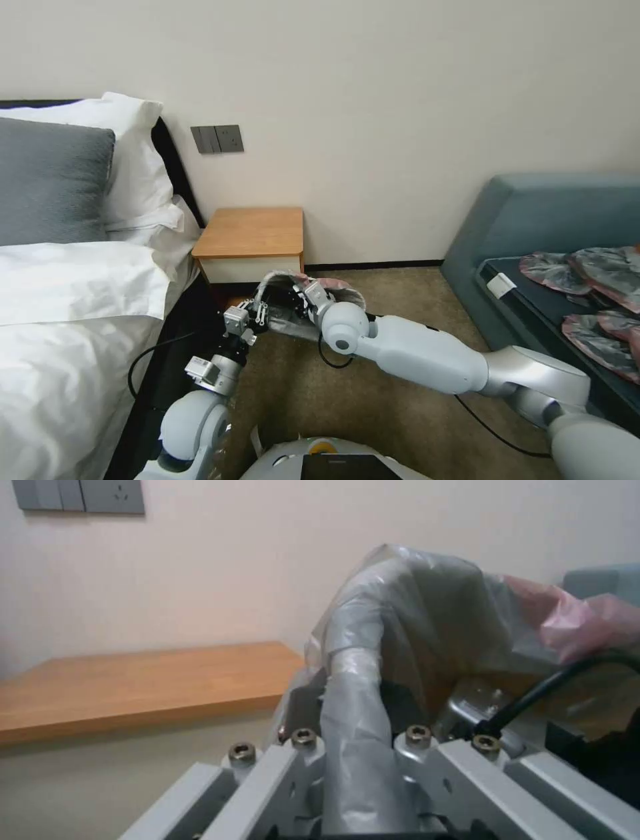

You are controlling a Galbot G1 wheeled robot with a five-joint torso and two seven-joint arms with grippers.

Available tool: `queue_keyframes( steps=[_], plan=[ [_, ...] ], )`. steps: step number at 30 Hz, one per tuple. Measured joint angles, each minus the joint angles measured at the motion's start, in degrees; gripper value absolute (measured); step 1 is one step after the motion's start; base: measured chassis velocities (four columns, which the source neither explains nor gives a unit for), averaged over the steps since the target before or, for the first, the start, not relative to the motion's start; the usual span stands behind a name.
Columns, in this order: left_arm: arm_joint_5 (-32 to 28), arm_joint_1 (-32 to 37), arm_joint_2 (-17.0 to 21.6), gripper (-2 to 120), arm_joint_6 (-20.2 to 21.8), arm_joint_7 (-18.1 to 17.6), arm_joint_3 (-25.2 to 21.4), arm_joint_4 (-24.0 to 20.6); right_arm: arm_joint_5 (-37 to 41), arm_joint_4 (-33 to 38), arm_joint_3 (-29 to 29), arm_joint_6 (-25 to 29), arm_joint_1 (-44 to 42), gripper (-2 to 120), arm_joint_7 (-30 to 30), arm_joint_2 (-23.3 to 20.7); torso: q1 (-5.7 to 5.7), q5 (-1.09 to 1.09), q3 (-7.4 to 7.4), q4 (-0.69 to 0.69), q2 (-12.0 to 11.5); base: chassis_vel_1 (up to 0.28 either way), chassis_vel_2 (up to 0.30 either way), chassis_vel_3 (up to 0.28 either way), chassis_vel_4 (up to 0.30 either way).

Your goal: Pick up the garbage bag from the table and place it over the trash can.

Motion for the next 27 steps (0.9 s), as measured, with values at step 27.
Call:
queue_keyframes(
  steps=[27],
  plan=[
    [-0.35, -0.9, -0.69, 5, 0.77, -1.84, -0.4, 4.86, 6.37, 6.56, 2.4, 0.11, 0.04, 0, 0.62, -1.6, 0.0, -0.01, 0.0, 0.0, 0.0, 0.0, 0.0, 0.0, 0.0]
  ],
)
